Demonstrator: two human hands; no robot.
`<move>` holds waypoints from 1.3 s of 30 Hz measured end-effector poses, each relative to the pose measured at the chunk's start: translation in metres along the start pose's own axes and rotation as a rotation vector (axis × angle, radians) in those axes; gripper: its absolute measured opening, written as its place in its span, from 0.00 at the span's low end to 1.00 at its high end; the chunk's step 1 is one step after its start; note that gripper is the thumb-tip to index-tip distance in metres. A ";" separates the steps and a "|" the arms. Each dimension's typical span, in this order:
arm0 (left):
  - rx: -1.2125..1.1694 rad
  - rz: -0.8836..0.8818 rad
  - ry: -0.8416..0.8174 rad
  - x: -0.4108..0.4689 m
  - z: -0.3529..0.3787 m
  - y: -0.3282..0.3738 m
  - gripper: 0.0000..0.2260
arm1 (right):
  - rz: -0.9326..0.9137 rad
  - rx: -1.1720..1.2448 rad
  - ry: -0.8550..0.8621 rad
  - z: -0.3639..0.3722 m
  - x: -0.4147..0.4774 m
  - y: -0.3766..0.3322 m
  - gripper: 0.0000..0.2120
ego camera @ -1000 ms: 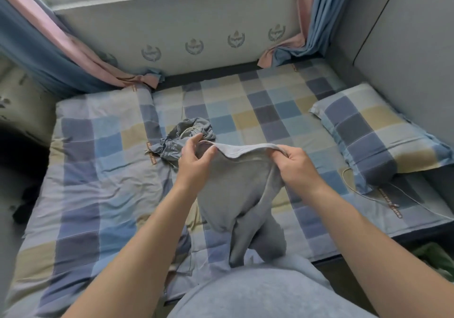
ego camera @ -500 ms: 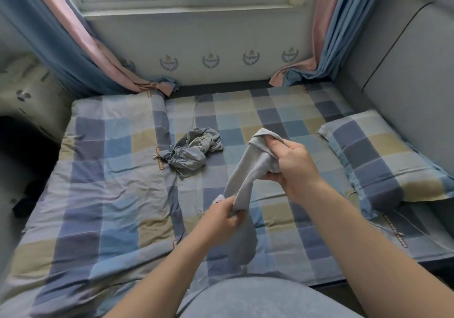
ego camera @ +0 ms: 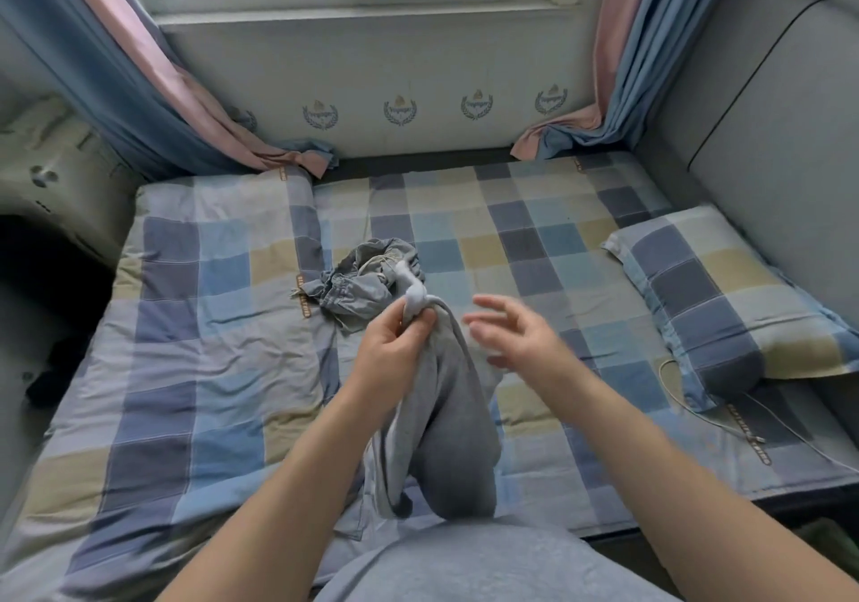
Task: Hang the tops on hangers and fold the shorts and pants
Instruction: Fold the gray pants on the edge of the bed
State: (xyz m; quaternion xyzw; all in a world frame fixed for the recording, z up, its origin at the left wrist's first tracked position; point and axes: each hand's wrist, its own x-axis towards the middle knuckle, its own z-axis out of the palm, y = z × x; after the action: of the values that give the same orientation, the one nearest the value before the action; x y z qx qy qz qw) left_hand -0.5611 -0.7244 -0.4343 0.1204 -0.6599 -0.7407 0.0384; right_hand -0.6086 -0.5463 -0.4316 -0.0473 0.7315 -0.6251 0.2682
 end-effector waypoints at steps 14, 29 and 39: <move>0.171 0.008 0.182 0.007 -0.030 0.020 0.06 | 0.053 -0.691 0.065 0.003 -0.003 0.058 0.18; 0.609 -0.133 -0.329 -0.034 0.011 -0.018 0.20 | -0.107 0.119 0.282 -0.001 -0.006 -0.007 0.13; 0.050 -0.262 0.081 -0.015 -0.003 -0.031 0.07 | -0.054 -0.110 -0.138 -0.006 -0.020 0.001 0.22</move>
State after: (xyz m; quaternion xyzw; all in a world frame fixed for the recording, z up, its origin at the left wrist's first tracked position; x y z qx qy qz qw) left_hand -0.5423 -0.7204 -0.4636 0.2360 -0.6546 -0.7173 -0.0350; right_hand -0.5938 -0.5321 -0.4255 -0.1246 0.7432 -0.5860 0.2978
